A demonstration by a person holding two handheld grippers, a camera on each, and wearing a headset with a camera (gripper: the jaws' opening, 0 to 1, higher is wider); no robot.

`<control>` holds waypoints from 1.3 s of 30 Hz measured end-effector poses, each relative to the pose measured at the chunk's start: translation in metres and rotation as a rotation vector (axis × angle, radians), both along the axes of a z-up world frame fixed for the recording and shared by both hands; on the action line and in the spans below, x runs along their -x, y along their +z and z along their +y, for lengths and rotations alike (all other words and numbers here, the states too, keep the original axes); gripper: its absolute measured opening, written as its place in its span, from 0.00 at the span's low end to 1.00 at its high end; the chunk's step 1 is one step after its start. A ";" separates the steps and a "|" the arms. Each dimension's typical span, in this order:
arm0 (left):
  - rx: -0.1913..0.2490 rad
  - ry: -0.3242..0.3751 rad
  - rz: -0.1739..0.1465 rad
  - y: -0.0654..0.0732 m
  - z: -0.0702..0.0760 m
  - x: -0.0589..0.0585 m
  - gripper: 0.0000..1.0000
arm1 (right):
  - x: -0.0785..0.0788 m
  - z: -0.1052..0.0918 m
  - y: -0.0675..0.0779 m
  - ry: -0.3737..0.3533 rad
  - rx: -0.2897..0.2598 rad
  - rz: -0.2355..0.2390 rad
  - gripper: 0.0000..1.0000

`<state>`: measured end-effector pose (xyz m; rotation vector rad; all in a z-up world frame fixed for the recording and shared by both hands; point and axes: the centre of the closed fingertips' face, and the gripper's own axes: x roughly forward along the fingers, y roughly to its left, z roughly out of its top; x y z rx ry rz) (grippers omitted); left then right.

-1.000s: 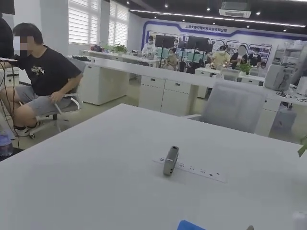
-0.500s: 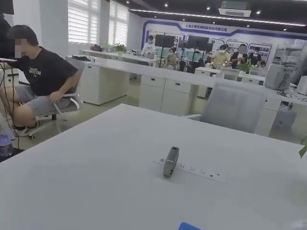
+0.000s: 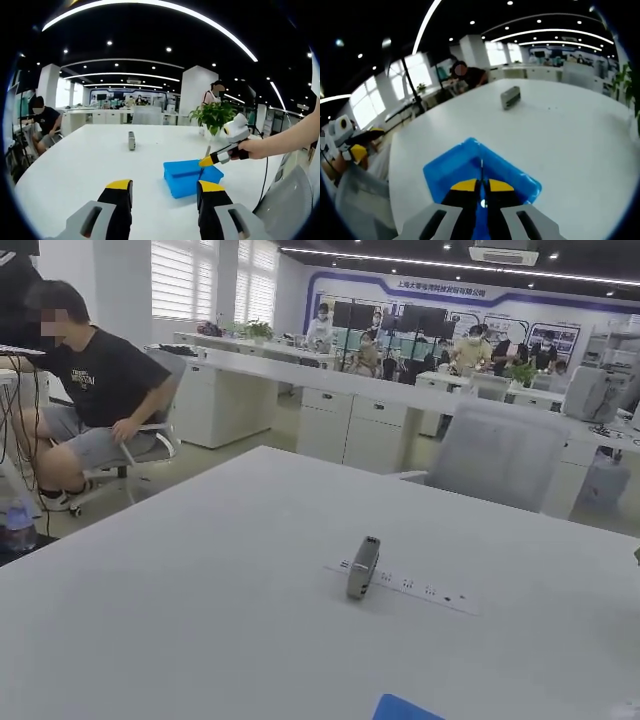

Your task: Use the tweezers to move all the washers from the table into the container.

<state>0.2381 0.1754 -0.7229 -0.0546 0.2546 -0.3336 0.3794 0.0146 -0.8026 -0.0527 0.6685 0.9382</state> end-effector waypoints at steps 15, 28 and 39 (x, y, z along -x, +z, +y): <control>0.012 0.015 -0.010 0.002 0.003 0.000 0.49 | 0.004 0.000 0.011 0.007 -0.011 -0.028 0.03; 0.000 0.013 -0.008 0.001 0.003 0.001 0.48 | 0.047 0.012 0.062 0.030 -0.131 -0.091 0.03; -0.001 0.008 -0.010 0.002 0.003 0.002 0.47 | 0.083 0.024 0.042 0.086 -0.113 -0.040 0.03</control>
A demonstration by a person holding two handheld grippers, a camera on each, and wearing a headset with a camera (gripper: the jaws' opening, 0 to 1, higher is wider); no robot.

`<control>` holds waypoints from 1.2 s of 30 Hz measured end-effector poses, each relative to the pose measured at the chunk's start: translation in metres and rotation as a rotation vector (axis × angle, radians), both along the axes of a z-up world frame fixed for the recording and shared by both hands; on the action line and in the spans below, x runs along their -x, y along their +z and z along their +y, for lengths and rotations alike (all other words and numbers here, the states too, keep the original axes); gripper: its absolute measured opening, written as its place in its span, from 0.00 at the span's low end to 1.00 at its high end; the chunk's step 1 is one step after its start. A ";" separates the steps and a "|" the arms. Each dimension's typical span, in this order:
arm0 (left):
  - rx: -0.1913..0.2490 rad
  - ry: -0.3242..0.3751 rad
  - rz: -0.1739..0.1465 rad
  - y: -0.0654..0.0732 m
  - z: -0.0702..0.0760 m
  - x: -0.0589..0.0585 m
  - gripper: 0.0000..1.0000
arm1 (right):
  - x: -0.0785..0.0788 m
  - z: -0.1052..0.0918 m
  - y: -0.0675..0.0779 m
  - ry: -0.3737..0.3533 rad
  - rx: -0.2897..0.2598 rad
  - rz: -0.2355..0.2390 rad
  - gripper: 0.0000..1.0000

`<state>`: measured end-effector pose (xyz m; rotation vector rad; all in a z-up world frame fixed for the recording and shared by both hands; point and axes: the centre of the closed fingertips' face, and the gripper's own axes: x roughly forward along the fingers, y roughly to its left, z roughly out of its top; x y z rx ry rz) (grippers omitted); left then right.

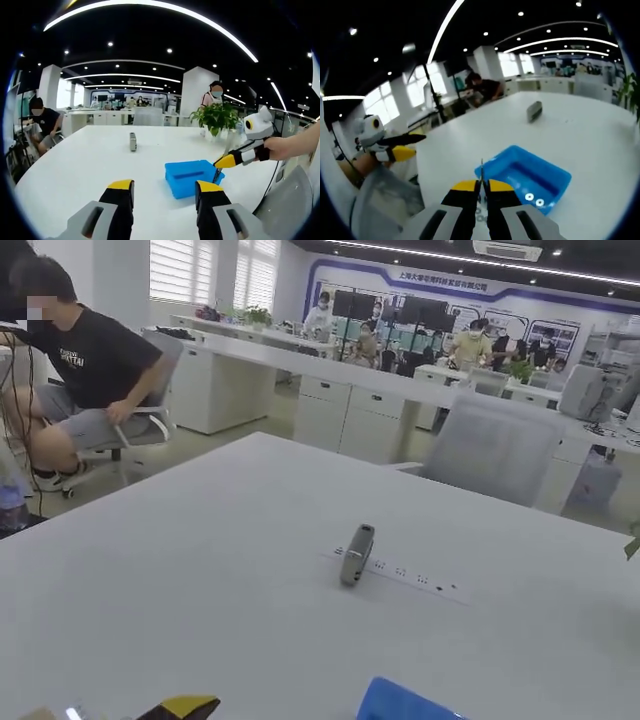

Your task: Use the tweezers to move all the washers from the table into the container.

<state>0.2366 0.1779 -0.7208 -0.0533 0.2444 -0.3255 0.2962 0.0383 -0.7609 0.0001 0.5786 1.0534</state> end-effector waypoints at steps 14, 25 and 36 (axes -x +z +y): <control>0.001 0.005 0.000 0.000 0.002 0.000 0.46 | 0.008 -0.003 -0.045 0.019 0.084 0.045 0.03; -0.008 0.002 0.006 -0.002 0.001 0.000 0.45 | 0.011 0.000 -0.048 0.068 0.113 0.013 0.03; -0.015 -0.003 0.014 -0.004 0.001 0.000 0.43 | 0.027 0.006 -0.049 0.280 0.227 -0.133 0.03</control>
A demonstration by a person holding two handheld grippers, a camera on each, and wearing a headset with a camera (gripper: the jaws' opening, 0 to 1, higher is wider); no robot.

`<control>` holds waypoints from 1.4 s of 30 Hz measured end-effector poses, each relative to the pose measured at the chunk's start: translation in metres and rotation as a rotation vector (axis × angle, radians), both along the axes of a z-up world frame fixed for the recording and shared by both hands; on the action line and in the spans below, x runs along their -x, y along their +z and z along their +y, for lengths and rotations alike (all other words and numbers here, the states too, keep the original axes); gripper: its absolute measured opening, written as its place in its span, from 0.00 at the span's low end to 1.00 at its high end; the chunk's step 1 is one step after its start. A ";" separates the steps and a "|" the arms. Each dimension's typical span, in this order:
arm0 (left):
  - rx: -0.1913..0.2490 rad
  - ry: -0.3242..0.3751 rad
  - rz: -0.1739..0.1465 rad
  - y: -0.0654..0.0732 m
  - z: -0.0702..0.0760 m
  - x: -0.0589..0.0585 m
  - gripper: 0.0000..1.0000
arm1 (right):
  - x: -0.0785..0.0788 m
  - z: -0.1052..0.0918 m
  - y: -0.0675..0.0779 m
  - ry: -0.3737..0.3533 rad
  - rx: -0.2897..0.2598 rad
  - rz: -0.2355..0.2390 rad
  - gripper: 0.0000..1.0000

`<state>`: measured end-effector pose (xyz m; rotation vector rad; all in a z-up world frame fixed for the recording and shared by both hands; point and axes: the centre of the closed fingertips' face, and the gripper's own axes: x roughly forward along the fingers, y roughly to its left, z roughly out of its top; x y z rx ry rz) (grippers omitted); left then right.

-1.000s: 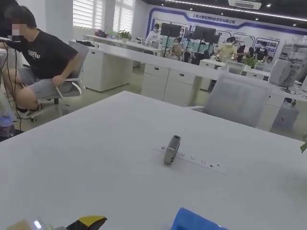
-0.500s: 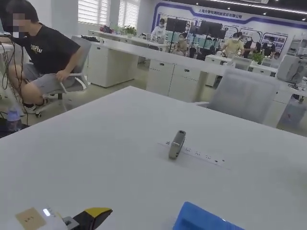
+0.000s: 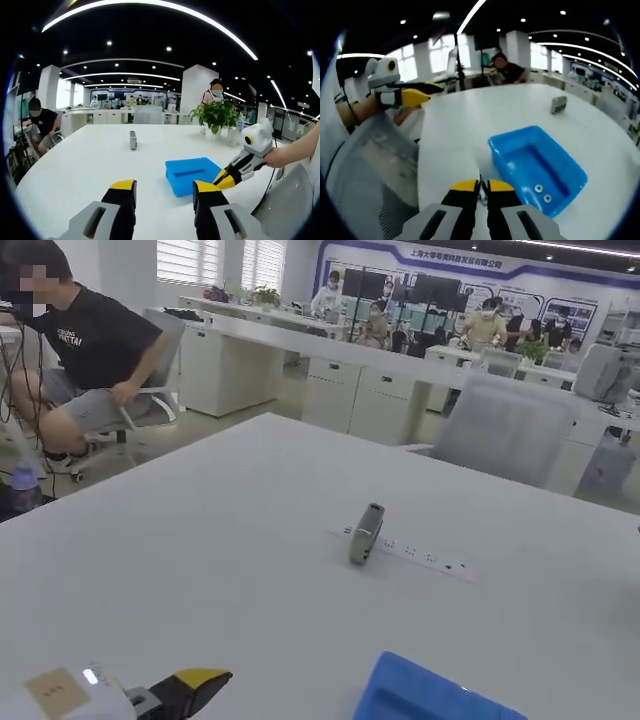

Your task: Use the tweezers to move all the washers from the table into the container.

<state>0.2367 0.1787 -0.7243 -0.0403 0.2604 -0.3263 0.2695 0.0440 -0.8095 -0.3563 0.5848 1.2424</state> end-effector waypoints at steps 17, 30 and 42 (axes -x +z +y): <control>0.006 -0.003 0.001 0.001 -0.001 0.001 0.41 | 0.004 -0.001 -0.003 0.052 0.032 0.087 0.03; 0.004 -0.008 0.004 0.000 -0.001 0.001 0.39 | 0.014 0.004 -0.006 0.053 0.052 0.049 0.03; 0.040 0.005 -0.022 0.006 0.002 0.001 0.38 | 0.014 -0.001 -0.010 -0.055 0.052 -0.004 0.03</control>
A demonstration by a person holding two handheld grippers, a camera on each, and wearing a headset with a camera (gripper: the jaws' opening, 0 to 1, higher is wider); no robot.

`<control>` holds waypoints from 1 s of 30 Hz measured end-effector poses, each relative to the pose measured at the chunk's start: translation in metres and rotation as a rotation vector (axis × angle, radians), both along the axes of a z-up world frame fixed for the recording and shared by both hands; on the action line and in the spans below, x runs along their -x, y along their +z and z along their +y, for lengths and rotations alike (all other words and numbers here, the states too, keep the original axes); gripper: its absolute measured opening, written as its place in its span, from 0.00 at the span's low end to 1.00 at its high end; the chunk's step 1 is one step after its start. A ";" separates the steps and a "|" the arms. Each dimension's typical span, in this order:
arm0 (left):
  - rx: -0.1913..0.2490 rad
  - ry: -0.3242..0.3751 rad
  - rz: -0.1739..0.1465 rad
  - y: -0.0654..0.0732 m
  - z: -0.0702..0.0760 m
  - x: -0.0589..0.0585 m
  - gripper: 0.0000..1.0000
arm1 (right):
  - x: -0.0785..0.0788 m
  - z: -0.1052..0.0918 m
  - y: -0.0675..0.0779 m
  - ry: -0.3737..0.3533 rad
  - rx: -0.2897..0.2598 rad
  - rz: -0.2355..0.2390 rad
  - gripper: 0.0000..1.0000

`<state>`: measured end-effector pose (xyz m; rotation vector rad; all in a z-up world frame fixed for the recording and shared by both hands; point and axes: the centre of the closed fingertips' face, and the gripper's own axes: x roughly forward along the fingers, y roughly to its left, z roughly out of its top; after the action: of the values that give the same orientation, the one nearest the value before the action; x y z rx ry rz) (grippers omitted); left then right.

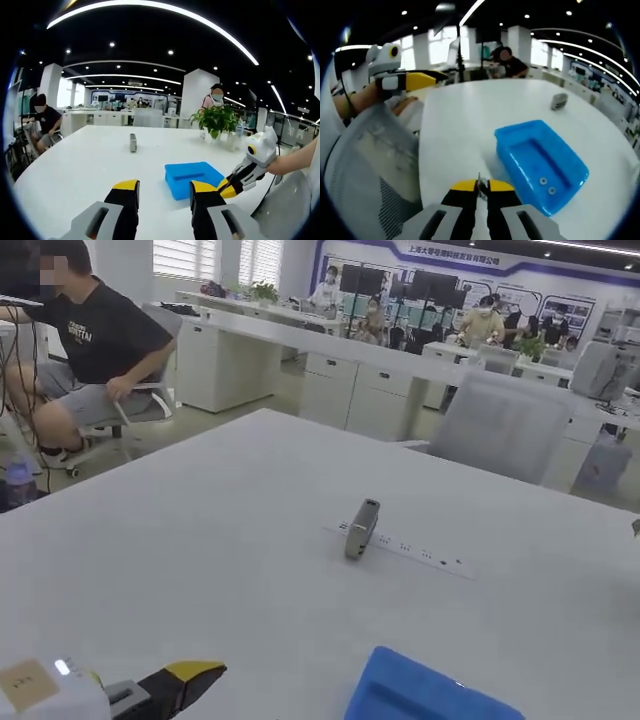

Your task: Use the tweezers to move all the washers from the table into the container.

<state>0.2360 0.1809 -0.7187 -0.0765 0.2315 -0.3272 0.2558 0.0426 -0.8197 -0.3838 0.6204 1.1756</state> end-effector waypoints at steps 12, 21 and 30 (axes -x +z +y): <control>-0.014 -0.011 0.006 0.000 -0.004 0.000 0.40 | -0.005 0.001 0.001 -0.087 -0.041 0.044 0.03; -0.027 0.021 -0.011 0.003 0.001 -0.002 0.53 | -0.006 -0.001 0.008 -0.087 -0.043 0.043 0.03; -0.035 0.044 -0.005 0.000 0.002 -0.007 0.79 | -0.018 -0.003 0.040 -0.118 -0.096 0.001 0.03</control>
<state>0.2426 0.1833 -0.7183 -0.0463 0.2302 -0.2796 0.2737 0.0398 -0.7793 -0.2624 0.5773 1.0885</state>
